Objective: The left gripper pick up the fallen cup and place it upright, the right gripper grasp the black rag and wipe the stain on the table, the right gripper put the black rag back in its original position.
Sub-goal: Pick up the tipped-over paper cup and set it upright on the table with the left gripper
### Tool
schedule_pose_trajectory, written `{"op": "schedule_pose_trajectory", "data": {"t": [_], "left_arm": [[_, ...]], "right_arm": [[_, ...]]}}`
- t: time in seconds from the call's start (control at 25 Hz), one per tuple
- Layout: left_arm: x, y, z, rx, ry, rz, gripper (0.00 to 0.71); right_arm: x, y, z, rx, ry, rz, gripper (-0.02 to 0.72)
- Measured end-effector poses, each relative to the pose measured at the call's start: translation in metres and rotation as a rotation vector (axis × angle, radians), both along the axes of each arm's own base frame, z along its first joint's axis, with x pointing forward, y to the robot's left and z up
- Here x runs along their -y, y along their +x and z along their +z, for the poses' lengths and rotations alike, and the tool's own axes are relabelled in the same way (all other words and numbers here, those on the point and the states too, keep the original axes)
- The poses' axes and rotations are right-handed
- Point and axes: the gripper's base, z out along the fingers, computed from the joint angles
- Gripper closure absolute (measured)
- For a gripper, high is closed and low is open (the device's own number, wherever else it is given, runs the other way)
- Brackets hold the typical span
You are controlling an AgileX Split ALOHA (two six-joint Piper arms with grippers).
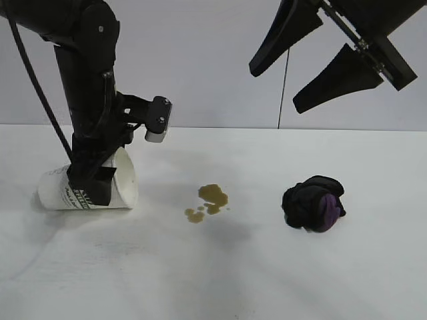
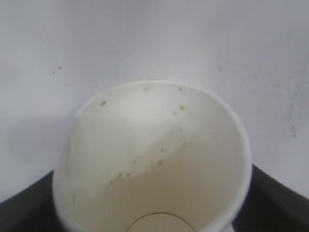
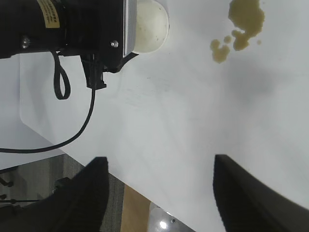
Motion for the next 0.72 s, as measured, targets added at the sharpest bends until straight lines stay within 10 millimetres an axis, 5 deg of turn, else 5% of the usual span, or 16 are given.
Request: {"op": "schedule_pose_trajectory", "data": {"t": [0.16,0.36,0.52,0.72], "left_arm": [[-0.037,0.008,0.034,-0.011,-0.247,0.124,0.182],[-0.083,0.013,0.049,-0.058,-0.481,0.136,0.182],[-0.109,0.009,0.046,-0.036,-0.629,0.031,0.182],[-0.132,-0.001,0.020,0.015,-0.717,0.020,0.182]], "right_arm": [[0.000,0.000,0.000,0.000,0.000,0.000,0.273],[0.000,0.000,0.000,0.000,0.000,0.000,0.273],[0.000,0.000,0.000,0.002,0.000,-0.002,0.273],[0.000,0.001,0.000,0.005,0.000,-0.004,0.273]]}}
